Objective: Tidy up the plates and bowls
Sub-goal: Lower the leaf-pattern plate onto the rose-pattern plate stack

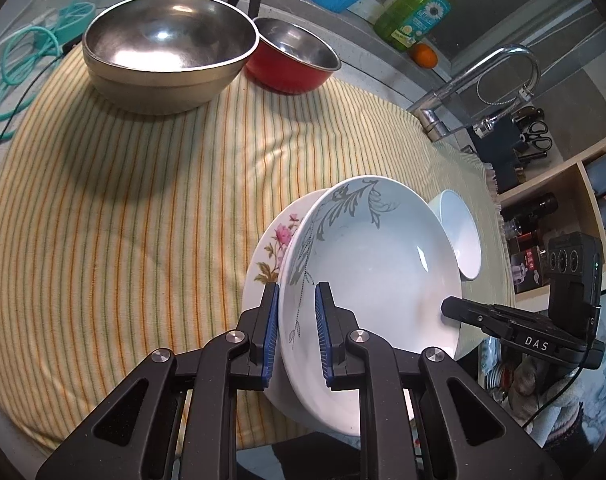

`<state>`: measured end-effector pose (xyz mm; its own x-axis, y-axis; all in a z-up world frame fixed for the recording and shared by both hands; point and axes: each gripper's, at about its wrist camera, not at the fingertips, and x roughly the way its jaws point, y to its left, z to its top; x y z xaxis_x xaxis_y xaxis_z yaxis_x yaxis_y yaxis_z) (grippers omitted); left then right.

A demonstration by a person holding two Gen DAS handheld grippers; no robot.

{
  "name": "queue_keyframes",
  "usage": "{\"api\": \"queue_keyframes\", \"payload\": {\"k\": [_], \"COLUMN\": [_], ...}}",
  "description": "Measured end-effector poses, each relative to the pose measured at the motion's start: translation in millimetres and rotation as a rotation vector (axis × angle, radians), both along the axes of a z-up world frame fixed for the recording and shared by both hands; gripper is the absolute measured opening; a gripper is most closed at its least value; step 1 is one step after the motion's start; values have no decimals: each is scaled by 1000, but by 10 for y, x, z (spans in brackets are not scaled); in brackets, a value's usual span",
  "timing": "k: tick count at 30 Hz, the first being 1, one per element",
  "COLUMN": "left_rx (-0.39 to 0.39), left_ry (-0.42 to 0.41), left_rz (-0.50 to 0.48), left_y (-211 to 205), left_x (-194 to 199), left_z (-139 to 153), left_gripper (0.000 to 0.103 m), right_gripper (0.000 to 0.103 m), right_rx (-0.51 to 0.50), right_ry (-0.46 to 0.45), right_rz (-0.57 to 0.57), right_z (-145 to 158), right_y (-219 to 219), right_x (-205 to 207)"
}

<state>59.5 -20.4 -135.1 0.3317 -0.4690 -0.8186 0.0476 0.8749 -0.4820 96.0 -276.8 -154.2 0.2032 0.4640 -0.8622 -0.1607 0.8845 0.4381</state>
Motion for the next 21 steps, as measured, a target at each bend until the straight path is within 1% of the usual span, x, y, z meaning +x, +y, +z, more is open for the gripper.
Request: {"api": "queue_keyframes", "payload": {"k": [11,21], "left_rx": [12,45], "left_ry": [1,-7], "left_rz": [3,-9], "left_y": [-47,-99], "left_x": [10,22], "left_z": [-7,7], "left_gripper": [15,15], "right_gripper": [10,13], "right_rx": [-39,-52], "right_ry": [8,-2], "right_rz": [22,30], "right_z": [-47,-39], "right_y": [68,78], "right_x": [-14,-26]}}
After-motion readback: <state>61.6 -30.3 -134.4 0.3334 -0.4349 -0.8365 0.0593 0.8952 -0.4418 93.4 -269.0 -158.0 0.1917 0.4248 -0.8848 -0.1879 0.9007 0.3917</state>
